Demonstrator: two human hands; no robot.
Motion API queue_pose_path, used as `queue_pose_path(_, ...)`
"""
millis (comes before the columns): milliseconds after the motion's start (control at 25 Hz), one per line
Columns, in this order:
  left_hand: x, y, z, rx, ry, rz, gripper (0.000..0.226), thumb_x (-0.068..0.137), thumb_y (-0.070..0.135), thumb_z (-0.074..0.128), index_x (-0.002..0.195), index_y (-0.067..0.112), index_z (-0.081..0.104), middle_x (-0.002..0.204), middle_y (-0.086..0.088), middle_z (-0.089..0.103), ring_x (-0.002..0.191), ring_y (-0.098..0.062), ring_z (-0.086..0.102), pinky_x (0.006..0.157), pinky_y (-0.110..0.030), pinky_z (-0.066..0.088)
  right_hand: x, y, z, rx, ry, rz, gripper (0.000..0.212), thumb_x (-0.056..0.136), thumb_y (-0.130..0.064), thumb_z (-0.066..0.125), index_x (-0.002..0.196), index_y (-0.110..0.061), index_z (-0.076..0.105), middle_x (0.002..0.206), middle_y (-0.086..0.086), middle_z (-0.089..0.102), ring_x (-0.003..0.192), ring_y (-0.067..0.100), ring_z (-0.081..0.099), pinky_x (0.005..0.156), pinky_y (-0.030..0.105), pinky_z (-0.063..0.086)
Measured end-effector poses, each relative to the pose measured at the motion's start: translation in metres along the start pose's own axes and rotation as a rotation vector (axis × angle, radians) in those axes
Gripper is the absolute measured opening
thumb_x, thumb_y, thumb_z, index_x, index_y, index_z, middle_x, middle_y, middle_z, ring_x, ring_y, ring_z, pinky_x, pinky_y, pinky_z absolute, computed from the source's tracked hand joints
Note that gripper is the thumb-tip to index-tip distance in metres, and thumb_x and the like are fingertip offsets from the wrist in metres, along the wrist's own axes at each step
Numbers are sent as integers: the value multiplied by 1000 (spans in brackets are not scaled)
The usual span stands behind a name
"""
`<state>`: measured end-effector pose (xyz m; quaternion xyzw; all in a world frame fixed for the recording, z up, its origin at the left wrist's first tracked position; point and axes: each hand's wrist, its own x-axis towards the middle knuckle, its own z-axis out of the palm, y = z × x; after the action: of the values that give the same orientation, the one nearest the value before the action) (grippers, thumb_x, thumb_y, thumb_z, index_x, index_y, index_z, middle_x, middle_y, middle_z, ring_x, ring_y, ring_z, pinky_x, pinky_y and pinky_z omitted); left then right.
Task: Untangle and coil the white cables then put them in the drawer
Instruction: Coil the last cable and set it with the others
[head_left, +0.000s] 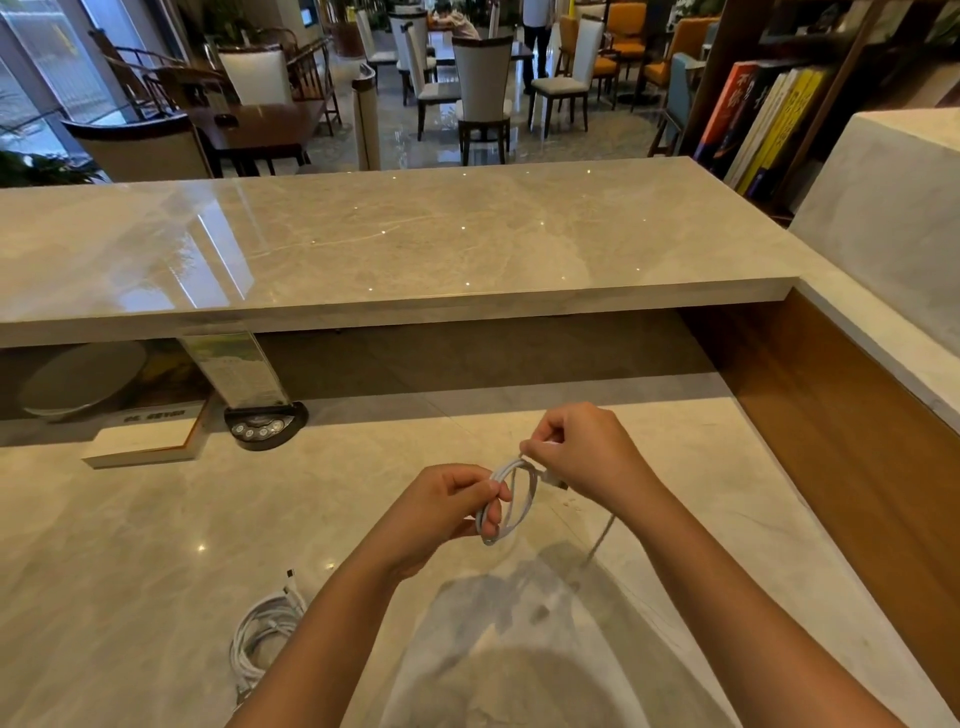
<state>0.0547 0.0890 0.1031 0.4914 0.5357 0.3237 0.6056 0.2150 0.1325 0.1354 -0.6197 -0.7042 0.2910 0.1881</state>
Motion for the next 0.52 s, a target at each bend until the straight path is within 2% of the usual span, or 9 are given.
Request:
queue_pose_path(160, 3, -11, 8, -18, 128, 31, 26, 95, 9, 46, 79, 8, 66, 61, -1, 59, 55, -12, 54, 69, -27, 54, -7, -1, 6, 165, -35, 16, 20, 88, -15, 54, 85, -10, 73, 76, 2, 67, 74, 21, 62, 62, 31, 48)
queue_pose_path(320, 3, -16, 9, -107, 142, 55, 25, 94, 7, 46, 77, 6, 64, 59, -1, 56, 53, -11, 52, 66, -25, 54, -1, 15, 0, 425, 49, 160, 20, 88, -7, 53, 84, -12, 72, 72, 2, 64, 58, 11, 52, 49, 19, 41)
queue_pose_path(440, 4, -18, 2, -152, 158, 55, 25, 95, 7, 45, 79, 6, 64, 58, -1, 55, 54, -9, 52, 67, -25, 54, 7, 29, -5, 404, 107, 233, 20, 88, -8, 54, 81, -10, 73, 72, 7, 65, 59, 17, 47, 55, 32, 41)
queue_pose_path(520, 5, -20, 0, -160, 185, 52, 24, 95, 6, 45, 79, 6, 64, 59, -2, 55, 54, -10, 52, 66, -25, 53, 9, 32, -5, 335, 117, 242, 20, 88, -9, 53, 85, -9, 73, 71, 2, 65, 61, 17, 49, 58, 34, 43)
